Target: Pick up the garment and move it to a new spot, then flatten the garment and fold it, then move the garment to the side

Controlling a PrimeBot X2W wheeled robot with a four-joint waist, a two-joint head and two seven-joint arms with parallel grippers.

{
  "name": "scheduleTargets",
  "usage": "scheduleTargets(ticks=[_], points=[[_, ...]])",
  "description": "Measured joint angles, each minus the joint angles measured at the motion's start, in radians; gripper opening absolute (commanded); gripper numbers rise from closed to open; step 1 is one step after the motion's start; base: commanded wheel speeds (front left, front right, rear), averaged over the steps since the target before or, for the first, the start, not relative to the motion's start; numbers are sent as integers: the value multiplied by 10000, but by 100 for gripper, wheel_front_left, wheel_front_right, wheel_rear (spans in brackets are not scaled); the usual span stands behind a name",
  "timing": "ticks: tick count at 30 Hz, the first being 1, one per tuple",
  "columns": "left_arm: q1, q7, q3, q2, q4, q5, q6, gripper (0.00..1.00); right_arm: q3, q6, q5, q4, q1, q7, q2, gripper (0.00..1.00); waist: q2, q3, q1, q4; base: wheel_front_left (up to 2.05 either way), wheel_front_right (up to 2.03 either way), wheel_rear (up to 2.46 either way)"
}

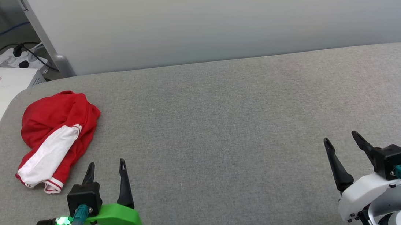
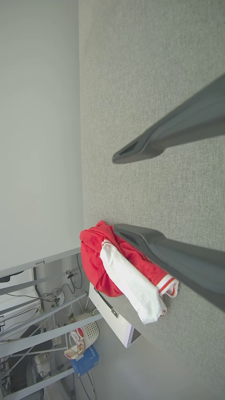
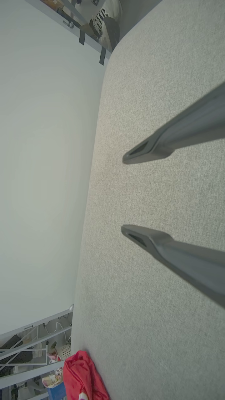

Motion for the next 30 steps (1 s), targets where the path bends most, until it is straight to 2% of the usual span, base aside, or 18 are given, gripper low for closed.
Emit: scheduleTargets(ticks=[30], points=[[0,-625,-82,0,-42,-426,82,100,-121,0,748,-445,157,-619,0,100,0,28,0,11,0,0,0]])
